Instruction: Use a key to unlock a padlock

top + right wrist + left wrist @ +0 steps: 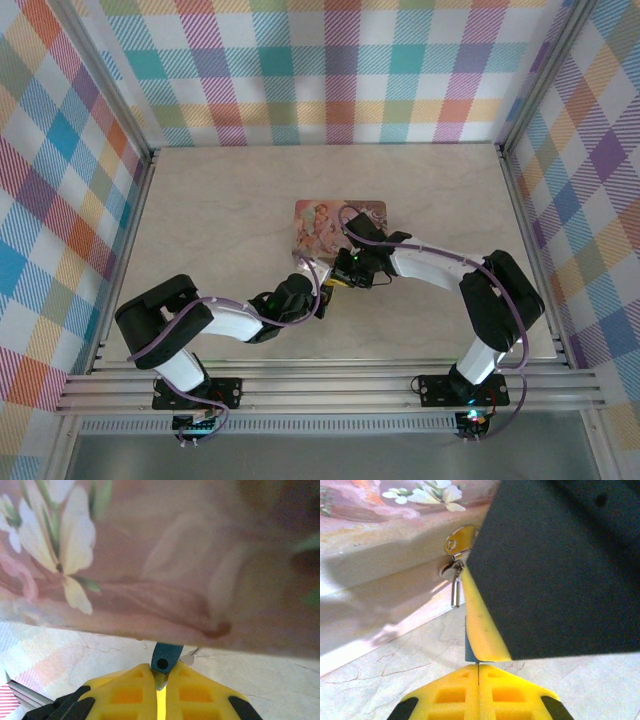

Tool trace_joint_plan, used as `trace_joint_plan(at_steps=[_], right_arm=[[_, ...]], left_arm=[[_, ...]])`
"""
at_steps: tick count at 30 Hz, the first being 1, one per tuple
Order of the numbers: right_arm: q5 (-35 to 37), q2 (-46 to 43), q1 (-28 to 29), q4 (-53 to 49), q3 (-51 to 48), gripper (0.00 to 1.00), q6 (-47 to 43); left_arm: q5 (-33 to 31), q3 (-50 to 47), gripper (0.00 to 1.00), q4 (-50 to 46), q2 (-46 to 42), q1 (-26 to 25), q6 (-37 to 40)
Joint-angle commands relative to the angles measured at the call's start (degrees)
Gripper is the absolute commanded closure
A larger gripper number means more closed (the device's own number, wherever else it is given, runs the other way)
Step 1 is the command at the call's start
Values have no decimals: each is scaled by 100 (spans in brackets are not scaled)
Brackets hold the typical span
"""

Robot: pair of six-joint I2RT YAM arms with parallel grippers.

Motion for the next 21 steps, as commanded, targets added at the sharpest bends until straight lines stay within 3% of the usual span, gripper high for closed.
trace_joint_plan(at_steps=[1,13,16,18,21], right_arm=[[26,126,-22,-284,50,99,51],[7,31,-37,-214,-47,100,148],[76,-39,-44,-260,-55,70,178],[109,-70,-41,-271,-56,62,183],[140,-54,-45,-289,-30,58,174]], left_arm=[[83,145,100,-58,-189,-43,150],[60,145,100,-148,-282,-52,159],[75,145,100,-147,-264,-52,161],[62,152,100,-146,-255,-52,159],[67,155,100,-148,-255,-54,159]])
